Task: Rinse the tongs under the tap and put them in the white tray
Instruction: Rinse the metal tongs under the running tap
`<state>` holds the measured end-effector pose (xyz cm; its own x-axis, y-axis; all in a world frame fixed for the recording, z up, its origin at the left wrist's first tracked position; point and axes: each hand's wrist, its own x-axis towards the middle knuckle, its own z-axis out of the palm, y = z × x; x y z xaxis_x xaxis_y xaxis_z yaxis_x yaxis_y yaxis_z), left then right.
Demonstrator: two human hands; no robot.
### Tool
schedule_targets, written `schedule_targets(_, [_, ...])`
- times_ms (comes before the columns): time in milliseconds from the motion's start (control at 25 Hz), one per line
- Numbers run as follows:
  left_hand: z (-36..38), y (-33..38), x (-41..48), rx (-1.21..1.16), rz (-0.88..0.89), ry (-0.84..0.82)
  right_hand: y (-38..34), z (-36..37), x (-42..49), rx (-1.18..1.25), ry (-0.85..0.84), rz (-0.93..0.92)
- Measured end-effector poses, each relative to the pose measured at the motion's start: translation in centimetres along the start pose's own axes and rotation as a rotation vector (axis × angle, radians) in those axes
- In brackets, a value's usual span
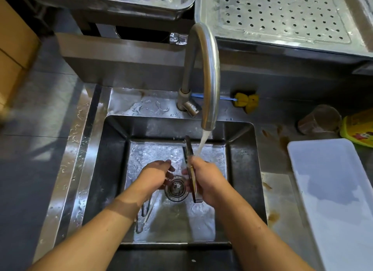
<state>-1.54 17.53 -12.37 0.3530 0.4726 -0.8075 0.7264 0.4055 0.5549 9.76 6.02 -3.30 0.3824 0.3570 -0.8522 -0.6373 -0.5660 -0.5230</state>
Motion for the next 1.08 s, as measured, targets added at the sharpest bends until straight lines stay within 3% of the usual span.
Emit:
schedule_targets(80, [-0.7, -2.6, 2.0, 0.293, -0.071, 0.054, -0.5, 0.5, 0.6, 0.046, -0.050, 0.062])
schedule_targets(200, [-1.1, -6.6, 3.8, 0.838, -0.181, 0.010, -0.9, 1.1, 1.9, 0.055, -0.102, 0.130])
schedule_targets(400, [-0.6, -13.0, 5.2, 1.171, -0.073, 0.027, -0.9, 1.8, 4.6, 0.066, -0.099, 0.175])
schedule_targets(520, [-0.1, -14.8, 5.6, 1.187, -0.038, -0.031, -0.8, 1.4, 5.7, 0.048, -0.116, 0.195])
schedule_targets(760, [-0.4, -16.2, 6.0, 1.083, 0.052, 0.003, -1.1, 1.2, 6.3, 0.048, -0.135, 0.181])
schedule_targets(1080, [-0.2, -14.6, 5.3, 1.241, -0.071, -0.006, -1.4, 1.3, 5.9, 0.014, -0.140, 0.153])
